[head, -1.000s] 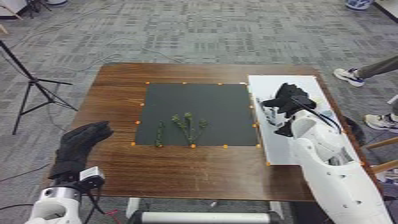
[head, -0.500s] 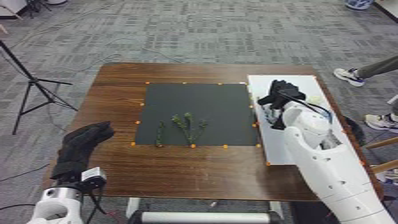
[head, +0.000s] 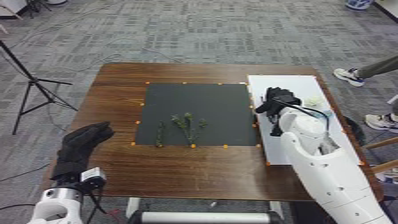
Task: Arrange flowers
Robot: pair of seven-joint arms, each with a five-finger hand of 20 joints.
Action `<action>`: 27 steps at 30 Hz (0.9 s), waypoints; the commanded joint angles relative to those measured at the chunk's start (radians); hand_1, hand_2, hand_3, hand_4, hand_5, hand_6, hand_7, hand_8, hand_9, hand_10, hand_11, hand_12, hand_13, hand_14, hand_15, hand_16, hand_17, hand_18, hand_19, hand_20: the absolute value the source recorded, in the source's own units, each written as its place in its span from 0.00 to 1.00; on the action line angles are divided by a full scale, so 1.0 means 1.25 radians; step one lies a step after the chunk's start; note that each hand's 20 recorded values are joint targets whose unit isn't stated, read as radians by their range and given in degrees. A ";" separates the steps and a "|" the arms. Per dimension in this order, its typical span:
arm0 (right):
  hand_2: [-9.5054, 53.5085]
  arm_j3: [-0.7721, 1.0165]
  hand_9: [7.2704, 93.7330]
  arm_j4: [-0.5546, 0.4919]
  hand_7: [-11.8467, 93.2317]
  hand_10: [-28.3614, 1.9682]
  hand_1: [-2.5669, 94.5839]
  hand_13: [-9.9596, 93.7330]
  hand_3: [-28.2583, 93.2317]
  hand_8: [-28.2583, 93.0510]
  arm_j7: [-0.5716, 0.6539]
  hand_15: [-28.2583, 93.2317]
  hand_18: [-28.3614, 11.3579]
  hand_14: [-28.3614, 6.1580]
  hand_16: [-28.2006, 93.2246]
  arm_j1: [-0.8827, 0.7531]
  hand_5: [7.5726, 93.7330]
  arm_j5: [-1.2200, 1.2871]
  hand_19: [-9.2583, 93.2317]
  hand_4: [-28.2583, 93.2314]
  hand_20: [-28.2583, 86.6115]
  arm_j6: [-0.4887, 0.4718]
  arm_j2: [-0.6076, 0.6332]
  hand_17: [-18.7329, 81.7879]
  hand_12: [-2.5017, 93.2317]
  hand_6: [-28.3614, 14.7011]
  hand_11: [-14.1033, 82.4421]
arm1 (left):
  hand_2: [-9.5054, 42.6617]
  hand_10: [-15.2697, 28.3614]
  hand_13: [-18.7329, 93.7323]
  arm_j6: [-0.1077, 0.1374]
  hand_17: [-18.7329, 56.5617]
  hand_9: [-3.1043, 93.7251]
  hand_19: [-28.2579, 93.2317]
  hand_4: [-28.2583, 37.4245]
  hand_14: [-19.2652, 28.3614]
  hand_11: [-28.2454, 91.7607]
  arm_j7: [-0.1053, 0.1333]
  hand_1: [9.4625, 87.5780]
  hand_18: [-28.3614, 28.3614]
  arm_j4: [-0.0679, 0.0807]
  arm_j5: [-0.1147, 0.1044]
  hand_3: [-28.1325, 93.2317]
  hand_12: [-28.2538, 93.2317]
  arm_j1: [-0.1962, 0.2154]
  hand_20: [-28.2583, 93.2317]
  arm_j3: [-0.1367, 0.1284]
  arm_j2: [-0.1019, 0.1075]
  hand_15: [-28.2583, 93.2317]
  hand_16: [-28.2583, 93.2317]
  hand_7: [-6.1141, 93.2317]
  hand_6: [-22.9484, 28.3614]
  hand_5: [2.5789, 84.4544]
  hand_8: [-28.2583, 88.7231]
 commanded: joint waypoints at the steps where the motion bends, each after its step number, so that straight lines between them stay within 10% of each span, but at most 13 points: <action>1: 0.00 -0.013 0.84 0.018 0.34 0.47 0.51 1.00 0.75 0.20 0.051 0.64 0.45 0.79 0.48 -0.034 0.61 0.033 0.99 0.07 0.62 -0.002 -0.016 0.82 0.24 0.54 0.36 | 0.18 0.66 0.58 -0.009 0.40 0.61 0.33 0.25 0.77 0.43 -0.007 0.31 0.70 -0.005 0.000 0.82 0.35 0.006 0.42 -0.001 -0.010 0.45 0.22 0.26 0.50 0.66 0.18; 8: 0.00 -0.020 0.97 0.026 0.38 0.64 0.70 1.00 0.64 0.42 0.052 0.68 0.46 0.82 0.46 -0.037 0.68 0.048 1.00 0.10 0.63 0.049 -0.018 0.84 0.46 0.58 0.26 | 0.18 0.66 0.58 -0.013 0.40 0.61 0.33 0.25 0.77 0.43 -0.011 0.31 0.70 -0.004 0.000 0.82 0.35 0.004 0.42 -0.003 -0.011 0.45 0.22 0.26 0.50 0.66 0.18; 27: 0.00 -0.010 1.00 -0.144 0.45 0.67 0.69 1.00 0.71 0.41 0.072 0.72 0.46 0.84 0.46 -0.016 0.76 0.177 1.00 0.12 0.67 0.158 0.021 0.86 0.50 0.62 0.32 | 0.18 0.66 0.58 -0.022 0.40 0.61 0.33 0.26 0.77 0.43 -0.019 0.31 0.70 -0.010 -0.002 0.82 0.35 0.017 0.42 -0.011 -0.002 0.45 0.22 0.26 0.50 0.66 0.18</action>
